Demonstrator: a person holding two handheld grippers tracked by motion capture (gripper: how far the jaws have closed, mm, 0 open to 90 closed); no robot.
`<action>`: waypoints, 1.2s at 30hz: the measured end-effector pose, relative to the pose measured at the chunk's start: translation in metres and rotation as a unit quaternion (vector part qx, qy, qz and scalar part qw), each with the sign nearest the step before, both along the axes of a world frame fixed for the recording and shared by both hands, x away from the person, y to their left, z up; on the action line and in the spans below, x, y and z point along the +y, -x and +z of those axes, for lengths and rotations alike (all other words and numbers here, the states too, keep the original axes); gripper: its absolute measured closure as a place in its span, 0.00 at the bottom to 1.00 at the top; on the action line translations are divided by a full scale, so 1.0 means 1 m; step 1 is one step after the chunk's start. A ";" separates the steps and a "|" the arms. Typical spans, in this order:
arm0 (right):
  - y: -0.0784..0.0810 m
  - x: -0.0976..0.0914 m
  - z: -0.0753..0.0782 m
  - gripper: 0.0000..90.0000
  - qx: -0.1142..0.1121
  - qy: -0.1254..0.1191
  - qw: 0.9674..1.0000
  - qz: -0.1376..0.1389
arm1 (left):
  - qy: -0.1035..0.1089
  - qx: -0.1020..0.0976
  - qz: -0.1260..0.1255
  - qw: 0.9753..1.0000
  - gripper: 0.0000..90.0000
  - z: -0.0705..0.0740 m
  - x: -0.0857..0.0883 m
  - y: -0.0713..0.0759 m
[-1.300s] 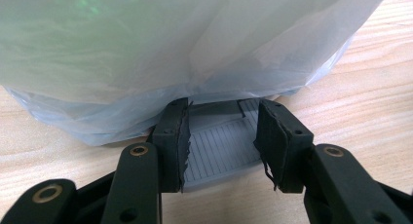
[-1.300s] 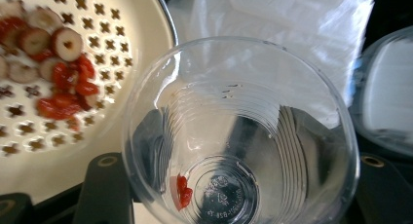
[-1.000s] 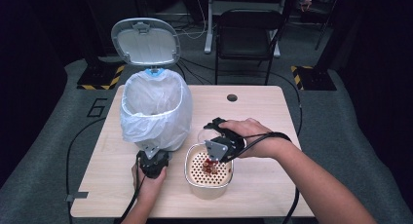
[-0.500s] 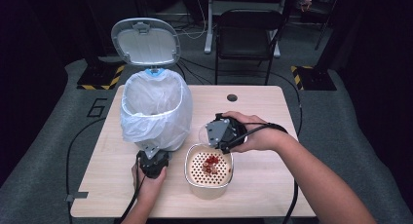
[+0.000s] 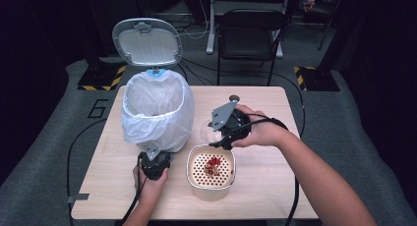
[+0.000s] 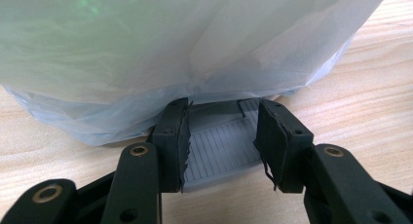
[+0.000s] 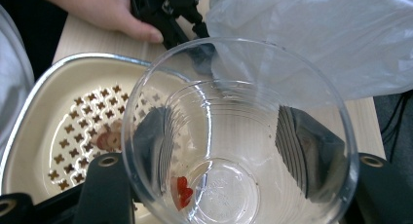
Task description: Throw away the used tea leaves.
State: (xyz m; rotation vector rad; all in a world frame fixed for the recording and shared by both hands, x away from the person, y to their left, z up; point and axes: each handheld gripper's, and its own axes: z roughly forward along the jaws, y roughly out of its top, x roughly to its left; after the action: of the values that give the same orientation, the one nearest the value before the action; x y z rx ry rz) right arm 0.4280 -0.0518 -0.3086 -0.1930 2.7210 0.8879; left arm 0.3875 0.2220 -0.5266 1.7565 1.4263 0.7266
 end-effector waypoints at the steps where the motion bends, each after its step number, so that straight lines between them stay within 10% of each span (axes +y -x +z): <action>1: -0.001 0.000 0.002 0.43 0.006 -0.008 1.000 -0.003 | 0.003 0.001 -0.001 1.000 0.62 0.000 0.000 0.000; 10: -0.013 0.002 0.026 0.43 0.037 -0.077 0.996 -0.026 | 0.001 0.006 -0.002 1.000 0.62 0.000 0.000 0.000; 36: -0.054 0.056 0.090 0.43 0.076 -0.146 0.979 -0.119 | -0.003 0.002 -0.001 1.000 0.62 0.001 0.000 0.000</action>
State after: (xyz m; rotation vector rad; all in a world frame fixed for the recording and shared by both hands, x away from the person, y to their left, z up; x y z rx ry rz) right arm 0.4817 0.0039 -0.2184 0.2653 2.6295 1.2549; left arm 0.3873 0.2224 -0.5258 1.7639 1.4264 0.7286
